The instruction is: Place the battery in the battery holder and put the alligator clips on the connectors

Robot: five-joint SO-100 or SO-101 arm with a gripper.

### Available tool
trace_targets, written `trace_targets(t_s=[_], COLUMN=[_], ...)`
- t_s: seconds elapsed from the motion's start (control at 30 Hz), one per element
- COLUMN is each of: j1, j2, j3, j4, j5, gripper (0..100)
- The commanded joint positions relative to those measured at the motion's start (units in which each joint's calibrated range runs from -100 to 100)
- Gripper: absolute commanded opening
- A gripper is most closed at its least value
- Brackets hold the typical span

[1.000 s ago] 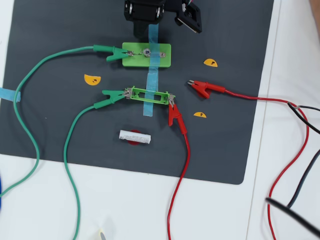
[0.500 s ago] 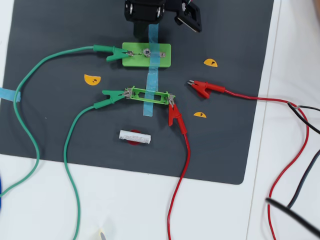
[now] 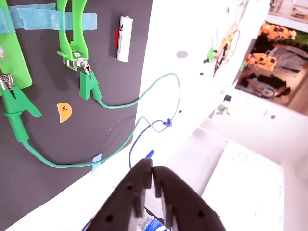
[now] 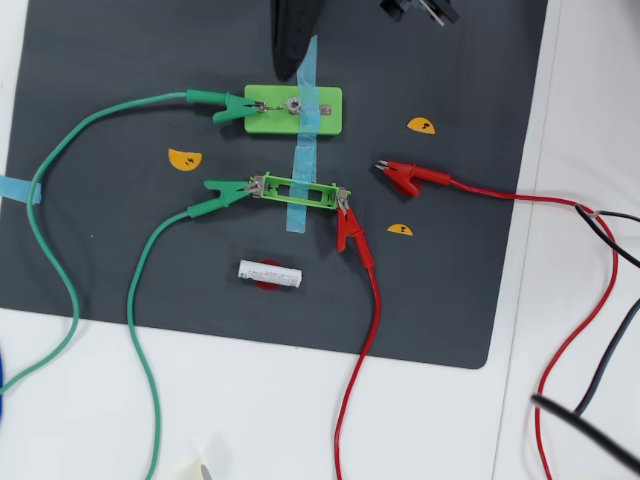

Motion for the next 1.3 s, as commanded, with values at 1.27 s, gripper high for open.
trace_targets(t_s=[1.27], j1=[-5.6], j2=[115.9], j3=[-92.2], j4=[14.0], j5=[-8.2], gripper=[11])
